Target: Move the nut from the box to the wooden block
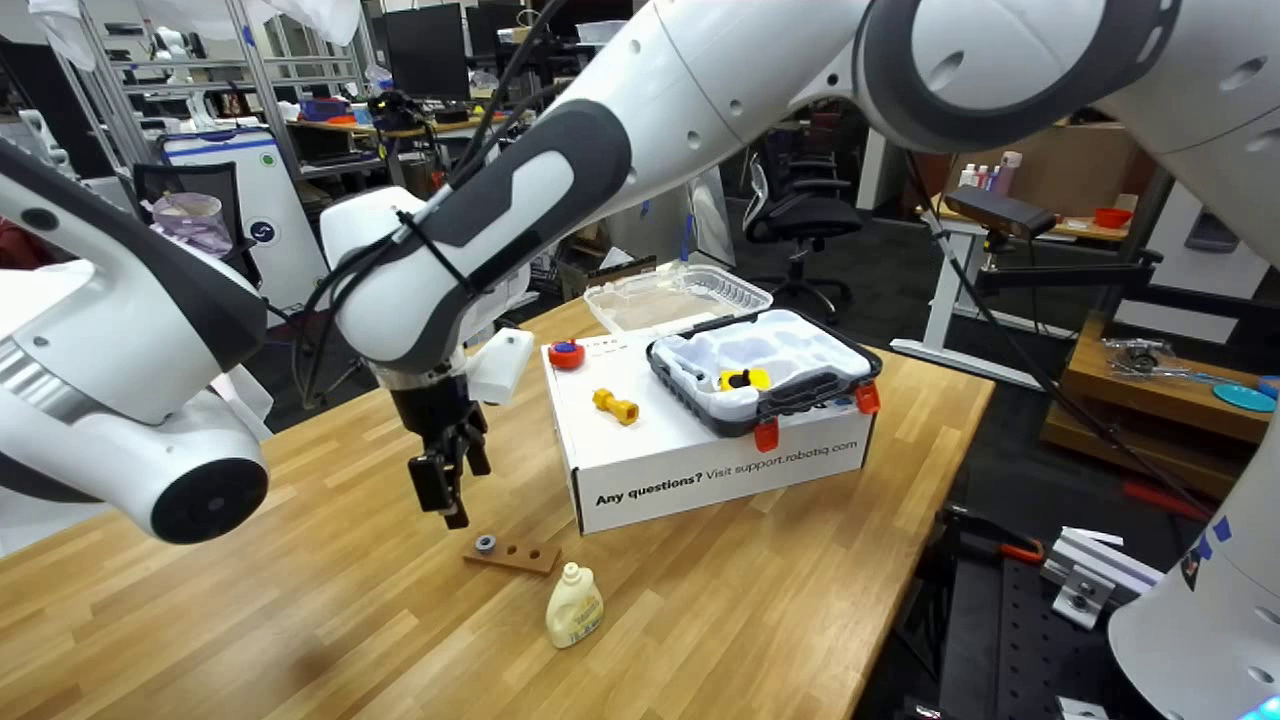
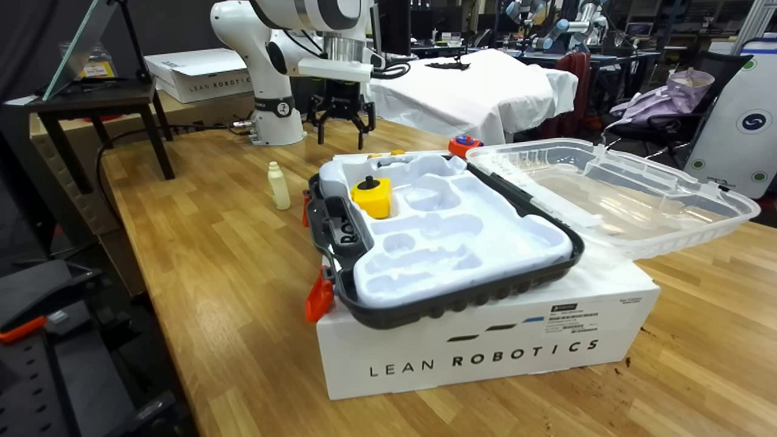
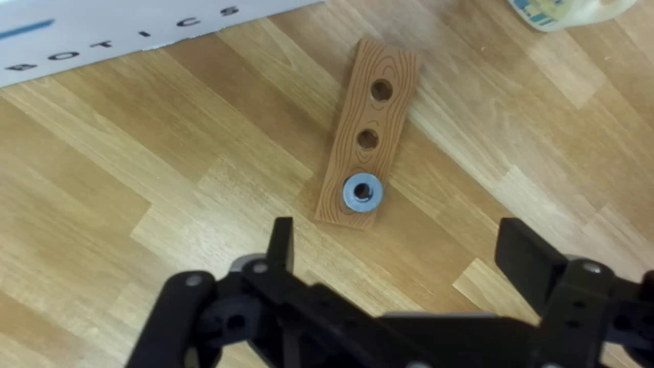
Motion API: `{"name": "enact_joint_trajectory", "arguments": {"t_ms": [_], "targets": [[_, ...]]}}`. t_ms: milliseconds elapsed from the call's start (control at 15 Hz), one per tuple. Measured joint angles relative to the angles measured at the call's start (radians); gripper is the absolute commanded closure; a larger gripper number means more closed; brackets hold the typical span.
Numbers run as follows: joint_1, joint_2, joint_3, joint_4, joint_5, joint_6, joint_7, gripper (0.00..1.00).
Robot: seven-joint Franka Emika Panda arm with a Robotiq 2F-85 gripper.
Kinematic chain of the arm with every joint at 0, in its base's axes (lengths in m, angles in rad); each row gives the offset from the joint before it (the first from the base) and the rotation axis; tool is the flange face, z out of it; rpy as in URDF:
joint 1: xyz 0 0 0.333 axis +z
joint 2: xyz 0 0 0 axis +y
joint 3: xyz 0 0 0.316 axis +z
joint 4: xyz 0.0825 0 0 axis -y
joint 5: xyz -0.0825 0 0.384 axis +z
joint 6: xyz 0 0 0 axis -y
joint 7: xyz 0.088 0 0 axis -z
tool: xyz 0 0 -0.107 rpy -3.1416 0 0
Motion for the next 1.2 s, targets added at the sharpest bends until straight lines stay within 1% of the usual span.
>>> {"name": "enact_joint_trajectory", "arguments": {"t_ms": [267, 600, 667, 1200], "targets": [[-0.001, -0.167, 0.010, -0.202, 0.024, 0.004, 0.002, 0.00], [-0.005, -0.338, 0.024, -0.443, 0.108, 0.014, 0.006, 0.00], [-0.004, -0.353, 0.024, -0.461, 0.109, 0.014, 0.006, 0.00], [-0.003, -0.335, 0.024, -0.445, 0.109, 0.014, 0.006, 0.00]]}}
